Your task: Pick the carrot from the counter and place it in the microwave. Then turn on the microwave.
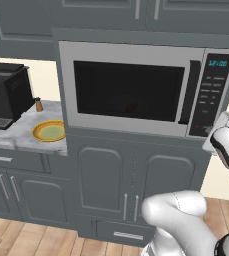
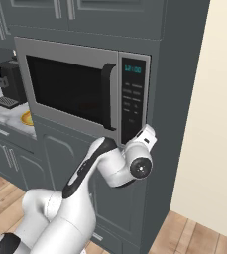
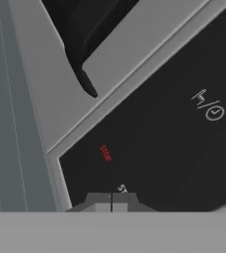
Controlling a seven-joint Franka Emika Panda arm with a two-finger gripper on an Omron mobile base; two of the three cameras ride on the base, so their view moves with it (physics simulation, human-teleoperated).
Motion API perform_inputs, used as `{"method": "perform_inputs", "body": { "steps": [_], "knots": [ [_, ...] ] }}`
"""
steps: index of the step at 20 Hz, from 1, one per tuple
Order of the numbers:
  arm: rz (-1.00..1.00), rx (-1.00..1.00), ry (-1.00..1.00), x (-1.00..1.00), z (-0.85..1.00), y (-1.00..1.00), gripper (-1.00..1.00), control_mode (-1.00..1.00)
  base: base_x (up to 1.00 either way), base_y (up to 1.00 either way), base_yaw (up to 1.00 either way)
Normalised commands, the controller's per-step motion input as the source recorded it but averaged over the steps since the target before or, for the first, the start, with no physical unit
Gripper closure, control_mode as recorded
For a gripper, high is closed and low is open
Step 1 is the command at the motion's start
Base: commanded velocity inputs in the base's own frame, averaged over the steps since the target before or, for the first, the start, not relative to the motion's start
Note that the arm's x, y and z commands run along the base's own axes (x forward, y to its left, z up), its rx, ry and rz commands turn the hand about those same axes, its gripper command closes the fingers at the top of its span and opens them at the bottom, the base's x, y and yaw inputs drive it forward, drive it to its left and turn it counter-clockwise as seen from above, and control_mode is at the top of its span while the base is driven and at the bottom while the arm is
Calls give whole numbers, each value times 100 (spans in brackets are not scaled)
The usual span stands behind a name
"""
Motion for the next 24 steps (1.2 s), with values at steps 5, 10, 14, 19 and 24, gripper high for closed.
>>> {"method": "perform_inputs", "body": {
  "steps": [5, 10, 14, 19, 24],
  "knots": [
    [0, 0, 0, 15, -7, 0, 100, -100, 0, 0, 0],
    [0, 0, 1, 18, -6, -4, 100, -100, 0, 0, 0],
    [0, 0, 1, 11, -5, -7, 100, -100, 0, 0, 0],
    [0, 0, -2, -29, 0, -3, 100, -100, 0, 0, 0],
    [0, 0, -9, -83, 1, -6, 100, -100, 0, 0, 0]
  ]
}}
